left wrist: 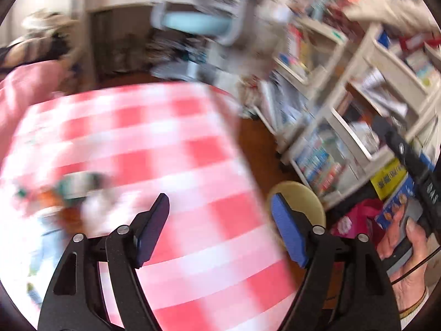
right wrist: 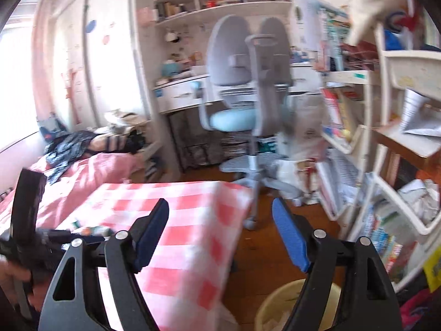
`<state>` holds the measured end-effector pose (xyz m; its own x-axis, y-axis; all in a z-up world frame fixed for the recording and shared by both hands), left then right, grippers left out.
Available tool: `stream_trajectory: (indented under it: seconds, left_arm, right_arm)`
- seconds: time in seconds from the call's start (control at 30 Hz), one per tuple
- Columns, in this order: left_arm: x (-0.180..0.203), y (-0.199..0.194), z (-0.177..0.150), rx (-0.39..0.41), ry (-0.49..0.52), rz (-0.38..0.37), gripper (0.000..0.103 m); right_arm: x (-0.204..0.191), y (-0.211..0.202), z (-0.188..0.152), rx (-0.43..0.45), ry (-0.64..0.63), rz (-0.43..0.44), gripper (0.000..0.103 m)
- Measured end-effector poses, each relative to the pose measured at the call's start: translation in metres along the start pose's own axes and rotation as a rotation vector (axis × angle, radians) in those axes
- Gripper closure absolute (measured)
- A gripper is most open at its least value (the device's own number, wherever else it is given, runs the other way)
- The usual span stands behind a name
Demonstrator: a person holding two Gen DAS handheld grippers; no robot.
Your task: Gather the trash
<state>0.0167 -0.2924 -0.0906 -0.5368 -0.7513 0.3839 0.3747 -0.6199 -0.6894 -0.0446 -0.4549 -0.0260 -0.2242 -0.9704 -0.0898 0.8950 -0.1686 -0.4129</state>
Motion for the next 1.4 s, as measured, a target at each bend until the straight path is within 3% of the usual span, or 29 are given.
stream_trajectory:
  seconds: [0.17, 0.3, 0.47, 0.67, 0.9, 1.4]
  left_arm:
    - [-0.091, -0.08, -0.01, 0.12, -0.164, 0.083, 0.027]
    - [-0.167, -0.123, -0.026, 0.145, -0.306, 0.192, 0.027]
    - [-0.226, -0.155, -0.05, 0.157, -0.448, 0.217, 0.027]
    - [-0.228, -0.176, -0.054, 0.173, -0.384, 0.258, 0.027]
    - [-0.229, -0.157, -0.061, 0.064, -0.301, 0.311, 0.027]
    - [-0.209, -0.12, -0.063, -0.038, -0.224, 0.272, 0.027]
  right_arm:
    - [-0.052, -0.003, -0.005, -0.019, -0.08, 0.077, 0.026]
    - [-0.091, -0.003, -0.013, -0.045, -0.144, 0.129, 0.025]
    - [-0.134, -0.009, -0.024, -0.065, -0.219, 0.195, 0.022]
    - [-0.175, -0.008, -0.041, -0.108, -0.323, 0.248, 0.02]
    - [-0.211, 0.002, -0.064, -0.171, -0.431, 0.276, 0.018]
    - [-0.209, 0.016, -0.073, -0.226, -0.444, 0.247, 0.018]
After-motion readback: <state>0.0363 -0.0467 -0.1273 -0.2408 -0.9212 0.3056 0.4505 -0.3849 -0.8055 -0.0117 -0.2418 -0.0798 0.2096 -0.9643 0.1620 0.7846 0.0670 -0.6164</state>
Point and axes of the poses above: each gripper's, at about its wrist camera, not at the fingertips, and y roughly the way its jaws point, x to its right, z to its top, the point moved 6 cm from there along y, roughly the way its jaws point, and after that the axes turned 12 degrees about -z, right-handed, at the moved point
